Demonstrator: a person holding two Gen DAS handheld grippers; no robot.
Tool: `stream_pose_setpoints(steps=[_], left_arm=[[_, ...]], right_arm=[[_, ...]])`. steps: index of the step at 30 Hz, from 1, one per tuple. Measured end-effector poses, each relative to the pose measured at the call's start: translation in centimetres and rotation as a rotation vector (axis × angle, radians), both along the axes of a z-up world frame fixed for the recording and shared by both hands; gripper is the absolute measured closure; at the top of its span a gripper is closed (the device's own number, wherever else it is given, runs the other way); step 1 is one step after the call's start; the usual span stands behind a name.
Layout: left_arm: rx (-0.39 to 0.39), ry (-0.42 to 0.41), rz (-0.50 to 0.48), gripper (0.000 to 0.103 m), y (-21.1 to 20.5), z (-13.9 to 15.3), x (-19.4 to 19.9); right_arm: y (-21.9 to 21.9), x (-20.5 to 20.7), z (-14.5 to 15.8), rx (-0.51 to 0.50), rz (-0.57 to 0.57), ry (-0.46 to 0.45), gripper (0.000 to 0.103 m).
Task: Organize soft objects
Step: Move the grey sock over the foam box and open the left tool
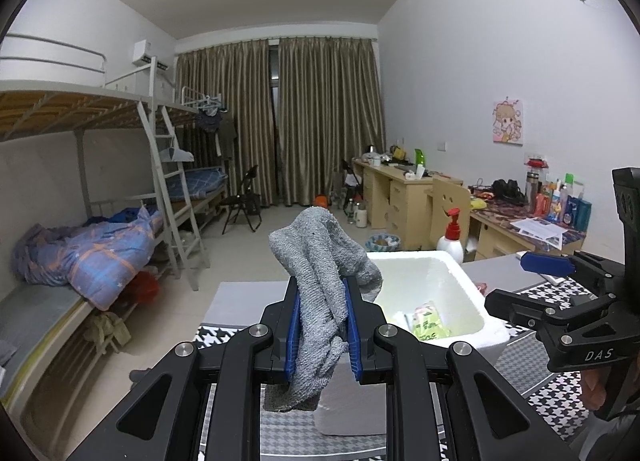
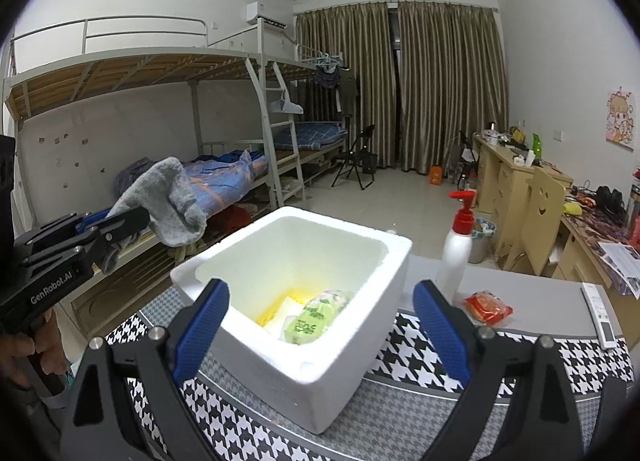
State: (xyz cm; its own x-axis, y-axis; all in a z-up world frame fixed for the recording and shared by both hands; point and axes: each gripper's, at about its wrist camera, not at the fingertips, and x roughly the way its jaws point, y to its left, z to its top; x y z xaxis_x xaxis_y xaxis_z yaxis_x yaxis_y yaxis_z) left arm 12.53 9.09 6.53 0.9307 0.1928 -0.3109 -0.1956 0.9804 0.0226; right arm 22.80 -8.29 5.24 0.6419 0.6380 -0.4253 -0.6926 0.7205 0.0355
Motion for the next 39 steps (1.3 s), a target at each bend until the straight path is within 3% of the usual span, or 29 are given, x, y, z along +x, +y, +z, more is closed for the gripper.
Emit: stream_pose_setpoints(steps=[39], left_arm=[[0.007, 0.074, -0.161, 0.082, -3.5, -1.0, 5.5]], right_arm=[[-7.1, 1.5, -1.2, 0.052, -0.148, 0.022, 0.007]])
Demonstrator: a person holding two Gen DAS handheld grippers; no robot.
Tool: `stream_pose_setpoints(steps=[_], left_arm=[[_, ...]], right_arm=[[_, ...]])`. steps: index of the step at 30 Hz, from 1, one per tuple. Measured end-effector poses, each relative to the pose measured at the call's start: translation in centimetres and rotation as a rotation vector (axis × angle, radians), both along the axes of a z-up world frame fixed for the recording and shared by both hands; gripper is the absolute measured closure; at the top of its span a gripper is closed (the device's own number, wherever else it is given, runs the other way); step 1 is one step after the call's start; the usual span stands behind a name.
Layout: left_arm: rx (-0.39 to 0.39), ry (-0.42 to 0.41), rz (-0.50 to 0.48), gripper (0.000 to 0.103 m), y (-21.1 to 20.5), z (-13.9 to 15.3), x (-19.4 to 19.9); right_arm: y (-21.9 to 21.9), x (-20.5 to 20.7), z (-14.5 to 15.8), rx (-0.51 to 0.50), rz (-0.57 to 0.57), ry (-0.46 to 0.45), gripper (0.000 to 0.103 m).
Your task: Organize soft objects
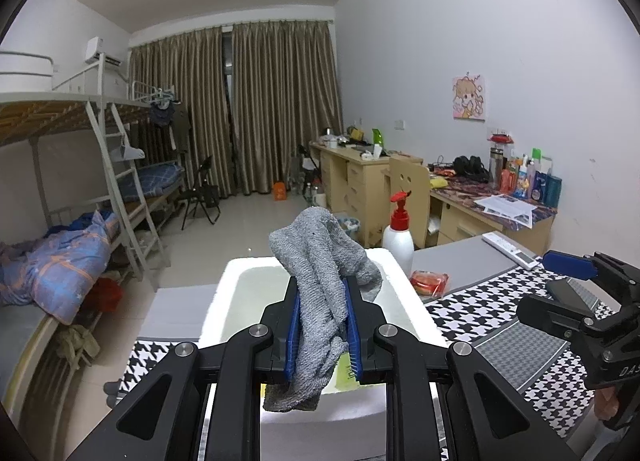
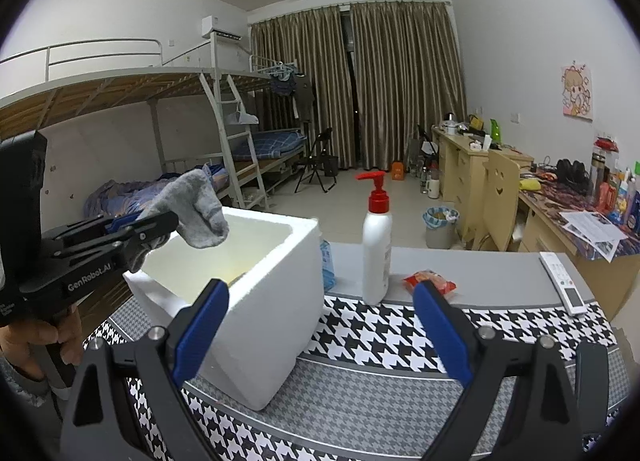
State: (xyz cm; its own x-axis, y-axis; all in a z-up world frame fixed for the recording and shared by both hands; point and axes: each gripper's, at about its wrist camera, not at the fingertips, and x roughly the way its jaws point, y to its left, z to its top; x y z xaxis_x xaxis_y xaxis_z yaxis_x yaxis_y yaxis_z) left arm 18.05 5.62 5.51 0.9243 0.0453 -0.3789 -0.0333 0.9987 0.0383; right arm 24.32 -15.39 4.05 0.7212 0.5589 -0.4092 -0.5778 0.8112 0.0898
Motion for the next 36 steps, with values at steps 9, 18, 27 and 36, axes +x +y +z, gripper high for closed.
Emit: stream_pose_setpoints(steps=[9, 18, 27, 36], left_arm=[[-0.003, 0.022, -0.004, 0.082, -0.1, -0.4, 1.3], [0.002, 0.049, 0.007, 0.04, -0.1, -1.0, 2.1], [-0.01, 0.022, 0.045, 0.004, 0.3, -0.8, 1.8], [0.002, 0.01, 0.055, 0.001, 0.2, -0.6, 1.3]], right_arm=[[-0.7, 0.1, -0.4, 0.006, -0.009, 0.003, 0.007], [-1.0, 0.6, -0.7, 0.003, -0.015, 0.013, 0.007], [-0.7, 0.5, -0.6, 0.009, -0.005, 0.015, 0.007], [-0.4, 0.2, -0.3, 0.011, 0.003, 0.007, 0.007]])
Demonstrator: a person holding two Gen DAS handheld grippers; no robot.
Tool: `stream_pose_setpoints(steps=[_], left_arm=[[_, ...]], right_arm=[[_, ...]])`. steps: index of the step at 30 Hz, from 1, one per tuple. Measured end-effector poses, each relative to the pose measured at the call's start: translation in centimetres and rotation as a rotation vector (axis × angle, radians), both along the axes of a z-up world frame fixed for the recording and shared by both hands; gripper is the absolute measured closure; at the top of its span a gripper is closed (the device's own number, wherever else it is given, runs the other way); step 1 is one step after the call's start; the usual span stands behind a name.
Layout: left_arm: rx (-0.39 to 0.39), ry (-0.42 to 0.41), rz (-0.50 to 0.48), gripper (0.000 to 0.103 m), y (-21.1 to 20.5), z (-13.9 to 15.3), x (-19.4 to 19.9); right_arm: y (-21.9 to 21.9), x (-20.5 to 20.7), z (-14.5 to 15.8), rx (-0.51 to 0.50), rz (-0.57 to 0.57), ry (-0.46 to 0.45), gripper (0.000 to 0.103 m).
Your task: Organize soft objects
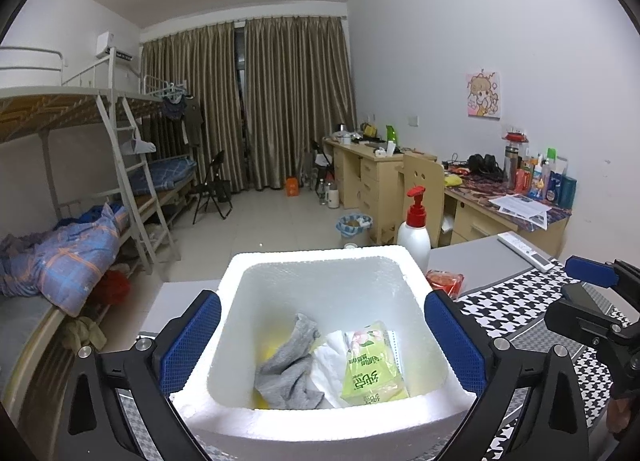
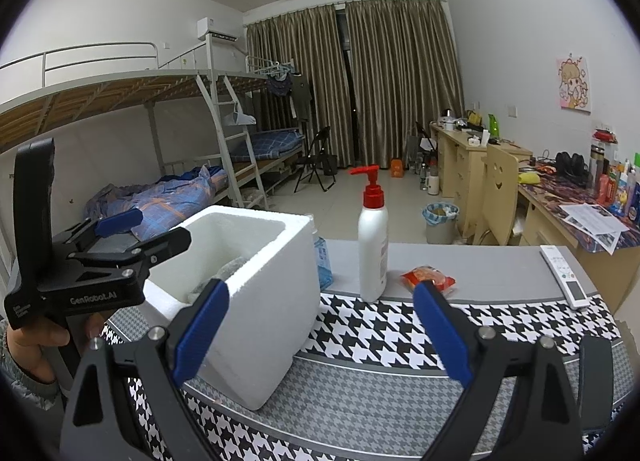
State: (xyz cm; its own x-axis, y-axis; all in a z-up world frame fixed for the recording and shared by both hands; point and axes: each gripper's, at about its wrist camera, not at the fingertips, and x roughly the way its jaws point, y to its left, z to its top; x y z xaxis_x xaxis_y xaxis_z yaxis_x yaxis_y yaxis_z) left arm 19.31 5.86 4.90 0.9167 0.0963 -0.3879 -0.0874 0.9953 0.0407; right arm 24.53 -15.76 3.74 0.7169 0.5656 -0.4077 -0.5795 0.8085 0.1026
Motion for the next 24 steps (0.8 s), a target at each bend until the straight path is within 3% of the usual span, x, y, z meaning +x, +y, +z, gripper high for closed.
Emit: stream_pose_setpoints(steps=[24], left_arm=[[0.001, -0.053, -0.007, 0.001, -0.3, 1.2, -3.2]], right_arm=[[0.3, -2.1, 1.4, 0.006, 0.012, -0.034, 0.007]])
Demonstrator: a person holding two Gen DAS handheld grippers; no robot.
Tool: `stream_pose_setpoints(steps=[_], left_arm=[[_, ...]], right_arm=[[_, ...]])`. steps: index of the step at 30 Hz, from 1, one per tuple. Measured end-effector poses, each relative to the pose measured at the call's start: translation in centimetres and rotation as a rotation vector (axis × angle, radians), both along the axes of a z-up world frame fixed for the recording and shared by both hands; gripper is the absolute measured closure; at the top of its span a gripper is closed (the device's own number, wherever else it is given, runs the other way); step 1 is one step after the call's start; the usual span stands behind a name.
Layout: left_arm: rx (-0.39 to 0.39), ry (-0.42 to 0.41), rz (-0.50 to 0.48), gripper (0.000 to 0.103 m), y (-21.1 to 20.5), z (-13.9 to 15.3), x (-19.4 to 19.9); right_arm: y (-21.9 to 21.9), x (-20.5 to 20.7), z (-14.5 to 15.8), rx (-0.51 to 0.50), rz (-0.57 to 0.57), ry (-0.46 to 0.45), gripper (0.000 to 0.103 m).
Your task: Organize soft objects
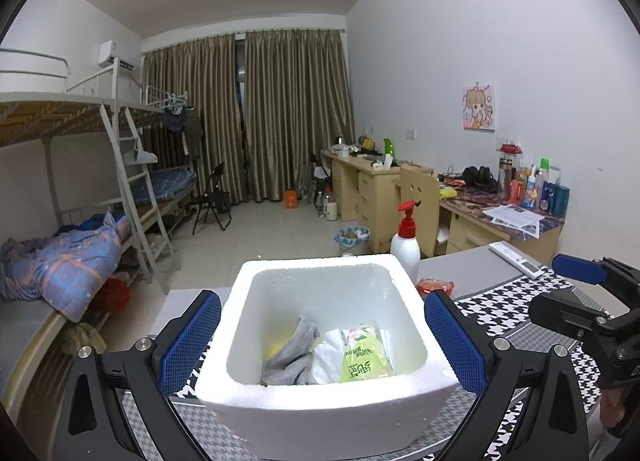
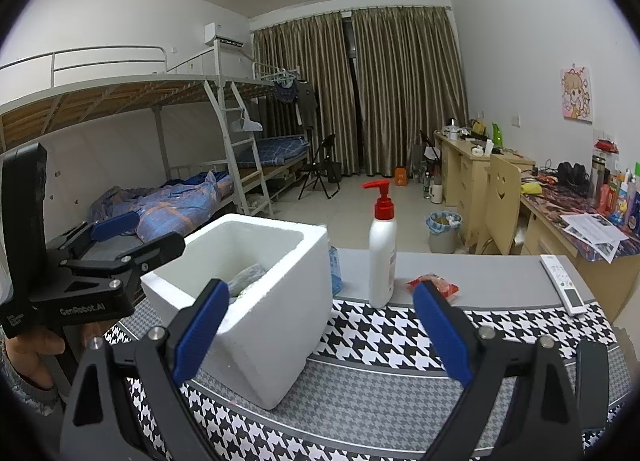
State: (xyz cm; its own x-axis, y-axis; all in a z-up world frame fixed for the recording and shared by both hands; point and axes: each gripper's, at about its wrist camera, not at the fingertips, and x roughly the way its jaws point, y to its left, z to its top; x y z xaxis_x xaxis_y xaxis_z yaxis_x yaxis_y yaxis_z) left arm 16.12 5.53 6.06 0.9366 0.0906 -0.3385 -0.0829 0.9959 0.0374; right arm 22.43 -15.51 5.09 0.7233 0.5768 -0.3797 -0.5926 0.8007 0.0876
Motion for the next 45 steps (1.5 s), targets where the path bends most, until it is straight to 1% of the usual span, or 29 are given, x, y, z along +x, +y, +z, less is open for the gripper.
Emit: stream_pose_setpoints(steps=[21, 25, 30, 39, 45], left_arm=[[0.018, -0.042, 0.019, 0.001, -0.4, 0.8, -3.7], [0.036, -0.048, 0.024, 0.001, -0.6, 0.8, -4.6], [0.062, -0.062, 0.058, 0.001, -1.0, 0.8, -6.3], [0.005, -0.117, 0.098, 0.001, -0.5, 1.3, -9.0], [-0.01, -0.148, 0.118, 0.001, -0.4, 1.4, -10.5]], right_arm=[[-0.5, -3.5, 1.3, 0.022, 0.015, -0.06, 0.007], [-0.4, -4.3, 1.5, 0.024, 0.022, -0.065, 0.007], [-0.5, -5.5, 1.6, 0.022, 0.029, -0.075, 0.007], [-1.2, -7.2, 1.8, 0.035, 0.025, -0.095, 0.007], [-1.4, -8.6, 1.8, 0.035, 0.028, -0.116, 0.007]])
